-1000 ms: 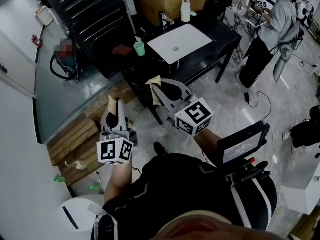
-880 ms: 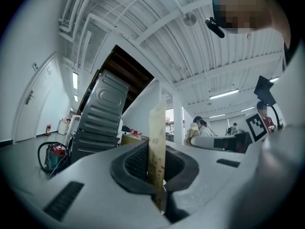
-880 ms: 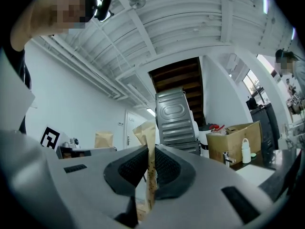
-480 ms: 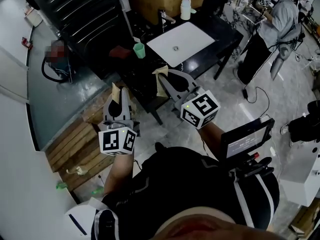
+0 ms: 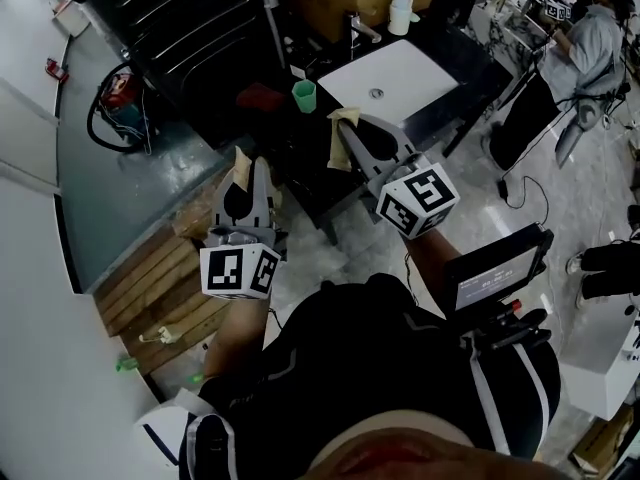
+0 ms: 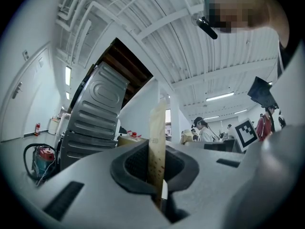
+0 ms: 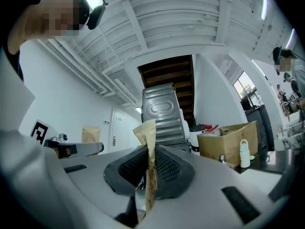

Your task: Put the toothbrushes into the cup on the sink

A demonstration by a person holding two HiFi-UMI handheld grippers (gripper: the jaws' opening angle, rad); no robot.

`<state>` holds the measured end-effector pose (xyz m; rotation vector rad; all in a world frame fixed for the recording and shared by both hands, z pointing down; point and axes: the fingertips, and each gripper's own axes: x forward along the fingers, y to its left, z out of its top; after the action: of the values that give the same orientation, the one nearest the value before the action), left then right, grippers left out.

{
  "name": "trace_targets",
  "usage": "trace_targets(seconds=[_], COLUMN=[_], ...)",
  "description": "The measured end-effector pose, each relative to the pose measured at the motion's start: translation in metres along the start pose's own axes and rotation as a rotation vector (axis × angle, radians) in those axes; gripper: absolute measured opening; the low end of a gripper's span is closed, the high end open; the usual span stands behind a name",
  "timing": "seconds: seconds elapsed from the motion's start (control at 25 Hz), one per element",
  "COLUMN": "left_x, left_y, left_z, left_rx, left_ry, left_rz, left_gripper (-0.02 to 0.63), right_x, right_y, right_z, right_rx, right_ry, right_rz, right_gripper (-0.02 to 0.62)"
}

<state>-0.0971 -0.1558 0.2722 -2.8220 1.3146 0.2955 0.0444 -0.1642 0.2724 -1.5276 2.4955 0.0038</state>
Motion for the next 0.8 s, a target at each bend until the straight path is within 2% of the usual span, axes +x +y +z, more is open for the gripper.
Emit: trace_targets(seconds=[0.2,0.4,0.56,0.8], left_x=[0.016,0.04,0.061,0.094], left_y=[0.021,0.039,0.056,0.07], left_z=[-0.003,-0.004,0.002,-0.005], left_rx=[-0.034,-0.052,-0.046,-0.042], left_ry=[-0.002,-0.014,-0.036,-0.052], left_rz=[0.003,0.03,0.1,0.198], left_gripper=[0.012,0.012,0.012,0.012], right_x=[0.027,0.06,0.091,0.137], right_y=[-0.009,-0.036,-0.062,-0.094], right_z=[0.002,0.008,0.007,0.007], right_rx=[-0.015,-0.032,-0.024,-0.039], right_ry=[0.009,0.0,0.008,0.011], right_rz=[0.001,0.003,0.032,0.13], right_gripper=[0.044,0.044,0.044,0.044])
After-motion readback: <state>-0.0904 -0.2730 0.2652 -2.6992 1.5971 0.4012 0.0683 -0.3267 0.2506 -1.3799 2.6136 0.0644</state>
